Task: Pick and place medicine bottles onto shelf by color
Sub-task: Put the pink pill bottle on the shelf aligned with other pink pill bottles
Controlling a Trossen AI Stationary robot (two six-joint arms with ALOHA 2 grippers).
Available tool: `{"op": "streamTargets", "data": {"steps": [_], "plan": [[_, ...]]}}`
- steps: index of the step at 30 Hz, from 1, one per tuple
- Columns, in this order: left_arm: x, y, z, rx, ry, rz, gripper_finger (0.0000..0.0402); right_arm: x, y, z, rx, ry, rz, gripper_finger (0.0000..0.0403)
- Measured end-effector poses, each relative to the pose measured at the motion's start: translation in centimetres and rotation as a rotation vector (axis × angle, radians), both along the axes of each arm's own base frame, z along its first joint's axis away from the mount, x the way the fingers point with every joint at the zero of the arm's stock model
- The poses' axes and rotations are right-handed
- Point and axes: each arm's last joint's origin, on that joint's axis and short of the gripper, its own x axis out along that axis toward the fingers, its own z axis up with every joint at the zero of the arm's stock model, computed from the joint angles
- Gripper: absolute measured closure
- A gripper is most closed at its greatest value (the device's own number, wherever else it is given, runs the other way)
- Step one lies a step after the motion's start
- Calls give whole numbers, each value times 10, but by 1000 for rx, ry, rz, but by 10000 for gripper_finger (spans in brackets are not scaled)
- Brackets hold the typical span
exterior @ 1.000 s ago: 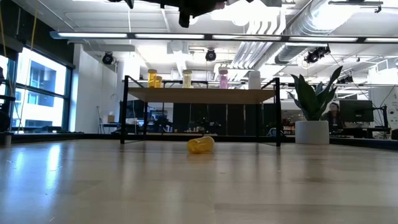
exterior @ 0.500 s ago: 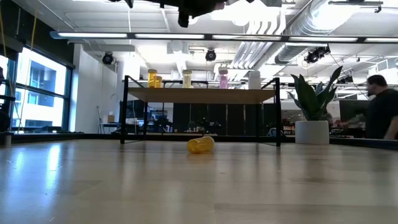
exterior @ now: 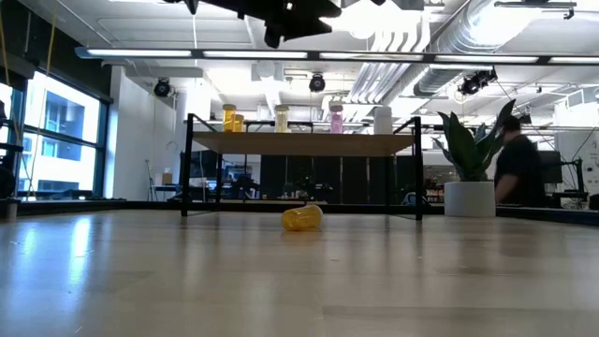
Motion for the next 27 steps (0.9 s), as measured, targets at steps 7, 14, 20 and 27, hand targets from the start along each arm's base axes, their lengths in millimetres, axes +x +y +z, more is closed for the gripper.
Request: {"op": "streamTargets", "data": {"steps": [7, 14, 20, 27], "plan": [[-9, 13, -1, -53, 32, 78, 155, -1, -4, 0, -45, 10, -64, 304], [-29, 29, 10, -89, 43, 144, 156, -3, -16, 0, -101, 24, -169, 304], [-45, 42, 15, -86, 74, 191, 155, -8, -33, 1, -150, 29, -282, 304], [-55, 55, 20, -120, 40, 172, 158, -15, -61, 7, -211, -19, -360, 304]]}}
